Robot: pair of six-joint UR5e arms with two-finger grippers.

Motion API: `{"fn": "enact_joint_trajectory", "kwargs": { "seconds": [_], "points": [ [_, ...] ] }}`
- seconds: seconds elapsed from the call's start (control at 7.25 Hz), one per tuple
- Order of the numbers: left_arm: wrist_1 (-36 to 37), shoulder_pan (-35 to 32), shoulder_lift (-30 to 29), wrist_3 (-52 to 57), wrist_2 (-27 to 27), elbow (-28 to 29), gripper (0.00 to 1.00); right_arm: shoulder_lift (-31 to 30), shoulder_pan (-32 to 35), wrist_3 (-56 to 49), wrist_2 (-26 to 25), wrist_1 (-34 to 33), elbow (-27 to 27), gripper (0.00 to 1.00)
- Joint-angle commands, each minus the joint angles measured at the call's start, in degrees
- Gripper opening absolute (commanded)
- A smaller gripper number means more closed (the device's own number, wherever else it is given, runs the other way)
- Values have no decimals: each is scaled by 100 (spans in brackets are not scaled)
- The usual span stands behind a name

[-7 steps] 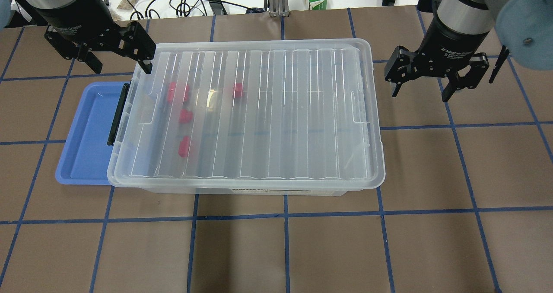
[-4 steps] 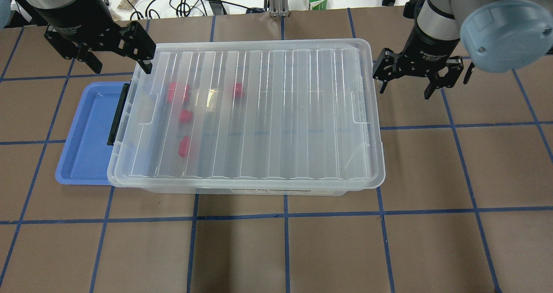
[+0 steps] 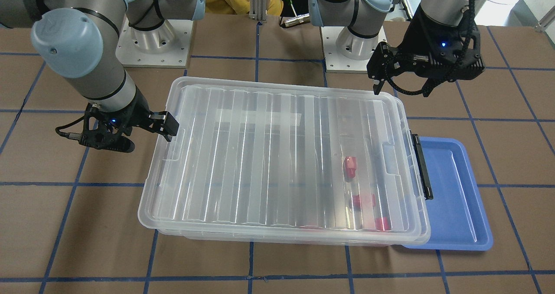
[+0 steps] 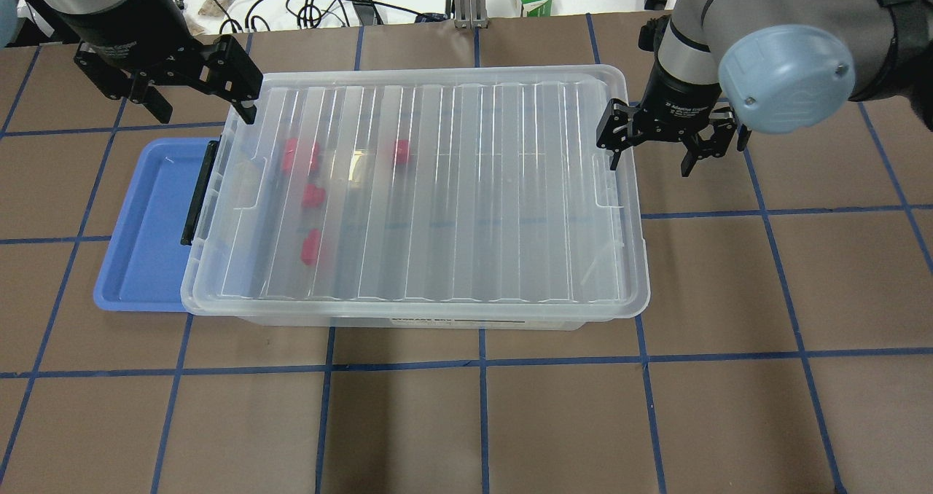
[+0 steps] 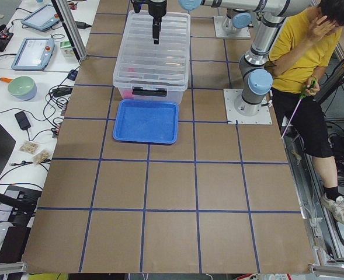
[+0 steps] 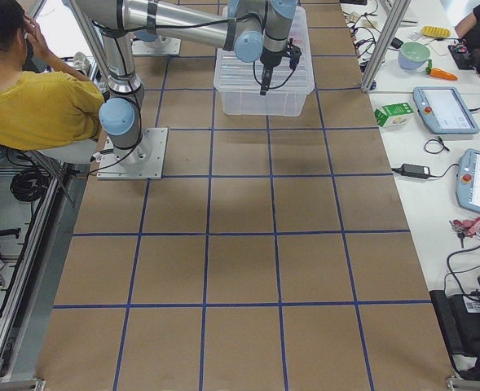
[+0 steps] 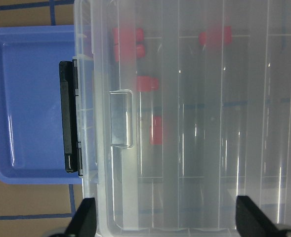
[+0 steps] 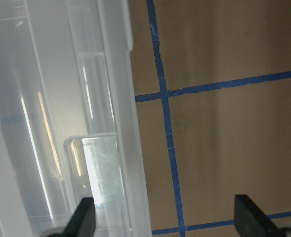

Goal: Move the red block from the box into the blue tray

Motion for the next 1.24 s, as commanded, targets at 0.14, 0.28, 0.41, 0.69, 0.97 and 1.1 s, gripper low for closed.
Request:
{"fn": "enact_joint_trajectory", "kwargs": {
  "seconds": [0.14, 0.28, 0.41, 0.69, 0.97, 1.1],
  "points": [
    [0, -1, 2, 0, 0, 0, 100, 191, -33, -69, -44, -28, 6, 100],
    [0, 8, 2, 0, 0, 0, 100, 235, -24, -78, -1, -45, 15, 100],
    [0, 8, 2, 0, 0, 0, 100, 340, -59, -95, -44, -46, -2, 100],
    [9, 8, 2, 0, 0, 0, 100, 350, -225, -122, -53, -37, -2, 100],
    [0, 8, -7, 0, 0, 0, 100, 359, -332, -122, -53, -37, -11, 100],
    [0, 8, -7, 0, 0, 0, 100, 359, -384, -130, -53, -46, -20, 100]
  ]
}}
